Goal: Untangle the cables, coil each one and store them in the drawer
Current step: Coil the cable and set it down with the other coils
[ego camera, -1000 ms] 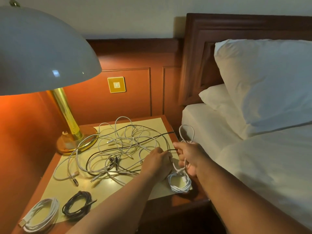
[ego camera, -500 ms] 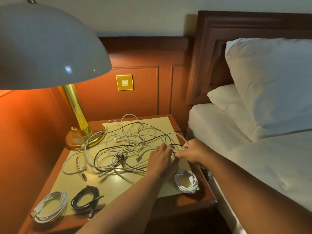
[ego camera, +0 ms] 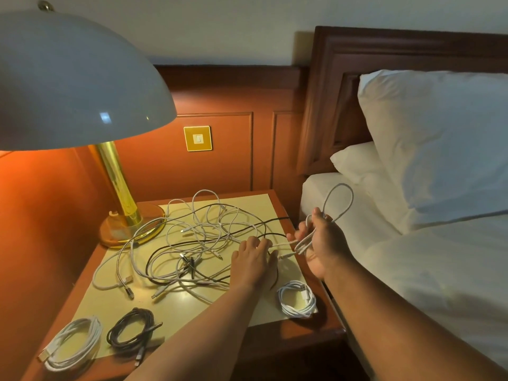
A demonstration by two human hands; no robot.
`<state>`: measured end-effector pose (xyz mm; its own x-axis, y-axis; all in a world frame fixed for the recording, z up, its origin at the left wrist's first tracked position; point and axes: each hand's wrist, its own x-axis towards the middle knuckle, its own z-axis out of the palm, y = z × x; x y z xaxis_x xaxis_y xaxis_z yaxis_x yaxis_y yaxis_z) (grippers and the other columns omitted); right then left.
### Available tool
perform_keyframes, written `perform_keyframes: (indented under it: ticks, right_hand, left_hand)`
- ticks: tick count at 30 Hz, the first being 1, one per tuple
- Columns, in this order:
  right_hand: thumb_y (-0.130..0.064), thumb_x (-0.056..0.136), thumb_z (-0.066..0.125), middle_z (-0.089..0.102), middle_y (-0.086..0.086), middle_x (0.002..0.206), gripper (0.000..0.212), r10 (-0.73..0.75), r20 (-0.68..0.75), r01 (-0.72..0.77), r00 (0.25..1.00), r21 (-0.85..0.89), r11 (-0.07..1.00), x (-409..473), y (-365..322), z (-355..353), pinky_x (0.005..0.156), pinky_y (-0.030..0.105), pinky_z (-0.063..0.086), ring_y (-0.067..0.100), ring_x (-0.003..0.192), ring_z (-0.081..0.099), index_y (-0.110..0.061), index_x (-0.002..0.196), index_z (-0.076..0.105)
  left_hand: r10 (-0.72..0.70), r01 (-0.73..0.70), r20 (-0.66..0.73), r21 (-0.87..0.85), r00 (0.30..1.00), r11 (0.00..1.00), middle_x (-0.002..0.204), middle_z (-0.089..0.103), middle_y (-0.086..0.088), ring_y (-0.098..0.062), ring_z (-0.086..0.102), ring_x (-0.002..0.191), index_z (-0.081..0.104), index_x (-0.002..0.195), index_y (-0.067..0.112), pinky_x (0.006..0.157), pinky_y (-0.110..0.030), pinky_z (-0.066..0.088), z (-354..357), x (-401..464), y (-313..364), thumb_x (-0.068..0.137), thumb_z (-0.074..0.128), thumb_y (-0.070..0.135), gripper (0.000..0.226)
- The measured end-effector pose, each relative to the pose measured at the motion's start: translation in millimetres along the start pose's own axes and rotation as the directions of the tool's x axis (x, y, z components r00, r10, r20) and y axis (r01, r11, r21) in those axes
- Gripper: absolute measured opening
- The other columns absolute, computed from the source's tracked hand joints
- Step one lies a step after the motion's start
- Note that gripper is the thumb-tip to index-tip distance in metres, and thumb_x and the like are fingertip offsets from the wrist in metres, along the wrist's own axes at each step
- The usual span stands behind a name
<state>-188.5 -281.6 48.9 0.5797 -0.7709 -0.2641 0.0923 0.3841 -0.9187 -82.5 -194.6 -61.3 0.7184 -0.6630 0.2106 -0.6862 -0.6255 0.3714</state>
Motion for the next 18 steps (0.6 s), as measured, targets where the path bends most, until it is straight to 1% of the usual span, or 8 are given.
perform_keyframes:
  ticks: [2, 4, 6, 8, 10, 13, 17, 18]
  right_hand:
    - [-0.044, 0.104, 0.042, 0.059, 0.004, 0.084, 0.035, 0.008, -0.099, -0.024, 0.995, -0.167, 0.986, 2.7, 2.6, 1.4, 0.07, 0.033, 0.052, 0.02, 0.076, 0.059, -0.014, 0.095, 0.057]
    - [-0.043, 0.1, 0.051, 0.06, 0.002, 0.092, 0.034, -0.054, -0.103, 0.015, 0.993, -0.347, 0.938, 6.9, 7.3, 1.6, 0.065, 0.03, 0.049, 0.02, 0.083, 0.059, -0.013, 0.112, 0.058]
    - [-0.036, 0.095, 0.061, 0.062, 0.004, 0.101, 0.039, -0.084, -0.012, 0.068, 0.996, -0.478, 0.876, 10.5, 13.4, 2.1, 0.074, 0.034, 0.05, 0.02, 0.09, 0.059, -0.012, 0.126, 0.055]
    - [-0.032, 0.094, 0.063, 0.062, 0.006, 0.113, 0.04, -0.069, 0.071, 0.098, 0.995, -0.64, 0.762, 11.6, 16.1, 4.5, 0.083, 0.034, 0.047, 0.021, 0.098, 0.059, -0.013, 0.127, 0.052]
    - [-0.034, 0.094, 0.063, 0.061, 0.007, 0.122, 0.039, -0.062, 0.122, 0.133, 0.991, -0.758, 0.639, 11.9, 16.7, 7.4, 0.087, 0.033, 0.046, 0.022, 0.104, 0.058, -0.016, 0.127, 0.051]
    - [-0.038, 0.094, 0.064, 0.056, 0.005, 0.134, 0.054, 0.003, 0.188, 0.16, 0.982, -0.847, 0.508, 9.3, 15.3, 12.0, 0.089, 0.027, 0.04, 0.023, 0.116, 0.056, -0.015, 0.139, 0.045]
    - [-0.033, 0.093, 0.063, 0.065, 0.004, 0.116, 0.043, 0.061, 0.256, 0.216, 0.965, -0.903, 0.373, 5.2, 17.0, 18.5, 0.066, 0.023, 0.045, 0.014, 0.09, 0.062, -0.013, 0.13, 0.052]
    - [-0.032, 0.093, 0.063, 0.064, 0.004, 0.116, 0.042, 0.025, 0.265, 0.242, 0.964, -0.913, 0.328, 3.4, 16.6, 19.0, 0.07, 0.026, 0.047, 0.017, 0.093, 0.062, -0.014, 0.129, 0.052]
  left_hand:
    - [-0.009, 0.008, -0.011, -0.015, 1.0, 1.0, 0.134, 0.046, 0.004, -0.02, 0.04, 0.124, 0.049, 0.133, 0.031, 0.101, -0.036, 0.035, 1.0, 0.8, -0.7, 0.103, 0.036, 0.049, 0.037]
    - [-0.009, 0.009, -0.028, -0.031, 1.0, 0.999, 0.133, 0.048, 0.004, -0.02, 0.041, 0.123, 0.051, 0.131, 0.03, 0.099, -0.036, 0.036, 2.7, 2.2, -2.6, 0.102, 0.037, 0.048, 0.037]
    - [-0.008, 0.005, -0.052, -0.057, 0.999, 0.998, 0.131, 0.051, 0.002, -0.021, 0.044, 0.122, 0.054, 0.129, 0.028, 0.097, -0.037, 0.038, 4.4, 4.9, -6.3, 0.102, 0.035, 0.049, 0.039]
    - [-0.032, 0.021, -0.087, -0.124, 0.996, 0.992, 0.127, 0.054, -0.002, -0.024, 0.048, 0.118, 0.057, 0.125, 0.024, 0.093, -0.037, 0.039, 4.0, 6.7, -9.4, 0.099, 0.028, 0.057, 0.051]
    - [-0.078, 0.053, -0.106, -0.222, 0.991, 0.974, 0.122, 0.055, -0.003, -0.025, 0.05, 0.114, 0.059, 0.121, 0.022, 0.09, -0.038, 0.042, 2.7, 6.3, -10.2, 0.091, 0.018, 0.067, 0.068]
    - [-0.118, 0.086, -0.093, -0.291, 0.989, 0.953, 0.122, 0.055, -0.004, -0.024, 0.052, 0.111, 0.06, 0.124, 0.021, 0.091, -0.041, 0.045, 3.3, 6.3, -11.6, 0.083, 0.015, 0.073, 0.08]
    - [-0.093, 0.05, -0.096, -0.374, 0.991, 0.926, 0.123, 0.054, -0.003, -0.021, 0.05, 0.113, 0.062, 0.122, 0.023, 0.091, -0.033, 0.042, 5.6, 8.5, -13.1, 0.095, 0.05, 0.047, 0.039]
    - [-0.089, 0.043, -0.092, -0.415, 0.992, 0.909, 0.123, 0.053, -0.002, -0.021, 0.05, 0.113, 0.064, 0.121, 0.023, 0.09, -0.031, 0.041, 4.6, 8.8, -11.6, 0.097, 0.056, 0.038, 0.03]
